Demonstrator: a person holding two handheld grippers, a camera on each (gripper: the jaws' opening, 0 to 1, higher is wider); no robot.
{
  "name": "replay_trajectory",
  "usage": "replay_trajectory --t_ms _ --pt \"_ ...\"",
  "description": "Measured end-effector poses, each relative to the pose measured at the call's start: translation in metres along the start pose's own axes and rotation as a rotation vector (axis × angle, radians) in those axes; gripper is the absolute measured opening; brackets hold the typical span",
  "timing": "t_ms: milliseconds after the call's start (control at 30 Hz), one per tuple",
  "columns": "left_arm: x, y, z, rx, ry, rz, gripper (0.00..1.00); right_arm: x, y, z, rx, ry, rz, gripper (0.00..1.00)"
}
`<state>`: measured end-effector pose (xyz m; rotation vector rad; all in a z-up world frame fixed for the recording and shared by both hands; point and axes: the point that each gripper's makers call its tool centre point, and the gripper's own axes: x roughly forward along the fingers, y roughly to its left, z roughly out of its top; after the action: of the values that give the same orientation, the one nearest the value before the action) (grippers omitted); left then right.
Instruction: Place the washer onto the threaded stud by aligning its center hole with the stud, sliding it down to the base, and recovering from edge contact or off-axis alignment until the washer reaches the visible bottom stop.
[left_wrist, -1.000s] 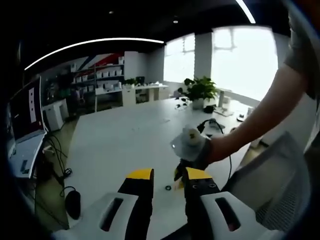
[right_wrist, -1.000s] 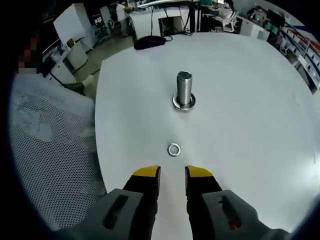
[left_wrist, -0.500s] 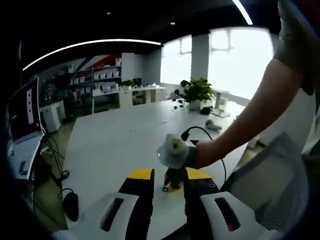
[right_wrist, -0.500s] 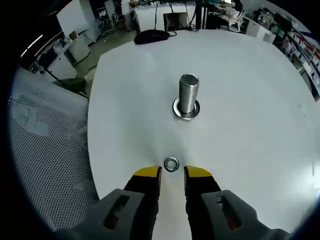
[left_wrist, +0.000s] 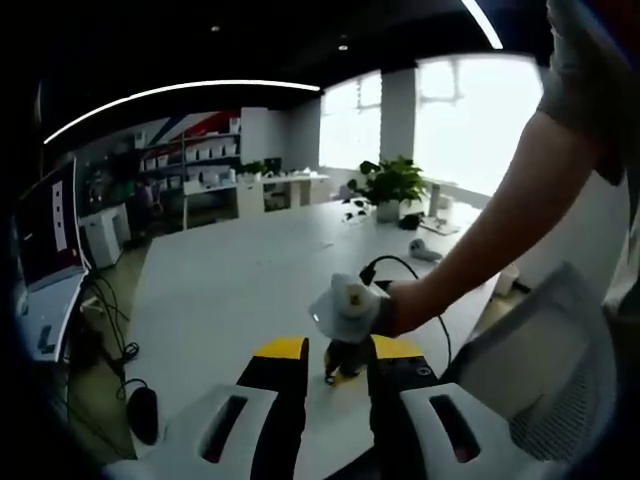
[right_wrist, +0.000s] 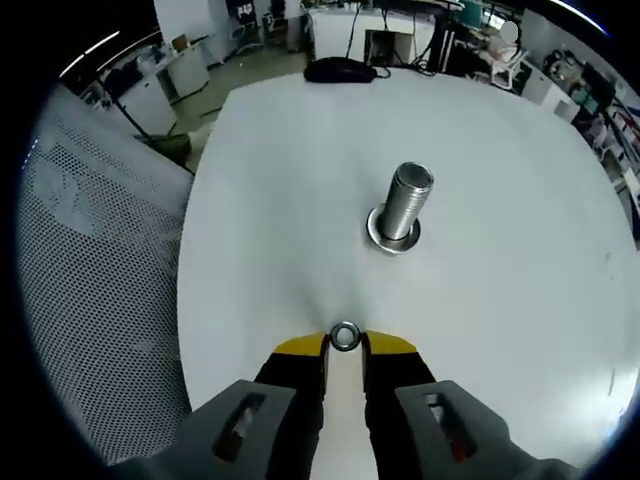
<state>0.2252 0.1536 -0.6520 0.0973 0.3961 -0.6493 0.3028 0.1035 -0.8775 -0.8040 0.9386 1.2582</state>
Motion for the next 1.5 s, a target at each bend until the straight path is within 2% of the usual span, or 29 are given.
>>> replay_trajectory --t_ms 300,467,700,833,1000,1133,1233,1500 --pt "0.001 0.000 -0.002 0.011 0.013 0.005 0.21 -0.004 0.001 -0.010 -0.010 0.000 0.002 0.15" --pt "0.001 0.000 -0.003 0.021 0.020 0.009 0.21 -0.009 0.001 -0.021 -0.035 0.024 0.015 0.15" --pt "0.002 -0.001 -0.005 0.030 0.035 0.013 0.21 -0.009 0.000 -0.023 -0.029 0.094 0.036 0.14" --pt "0.001 0.000 -0.005 0.038 0.033 0.019 0.21 -0.008 0.001 -0.024 -0.069 0.163 0.029 0.14" --pt "0.001 0.001 -0.005 0.042 0.032 0.023 0.21 -0.008 0.002 -0.024 -0.083 0.201 0.011 0.14" --pt "0.001 0.002 -0.006 0.039 0.034 0.028 0.20 -0.009 0.001 -0.025 -0.075 0.166 -0.011 0.14" --pt "0.001 0.002 -0.006 0.039 0.035 0.028 0.20 -0.009 -0.001 -0.025 -0.025 0.113 -0.013 0.14" --pt "0.002 0.002 -0.008 0.040 0.046 0.024 0.20 -0.018 -0.001 -0.031 0.039 0.084 -0.025 0.13"
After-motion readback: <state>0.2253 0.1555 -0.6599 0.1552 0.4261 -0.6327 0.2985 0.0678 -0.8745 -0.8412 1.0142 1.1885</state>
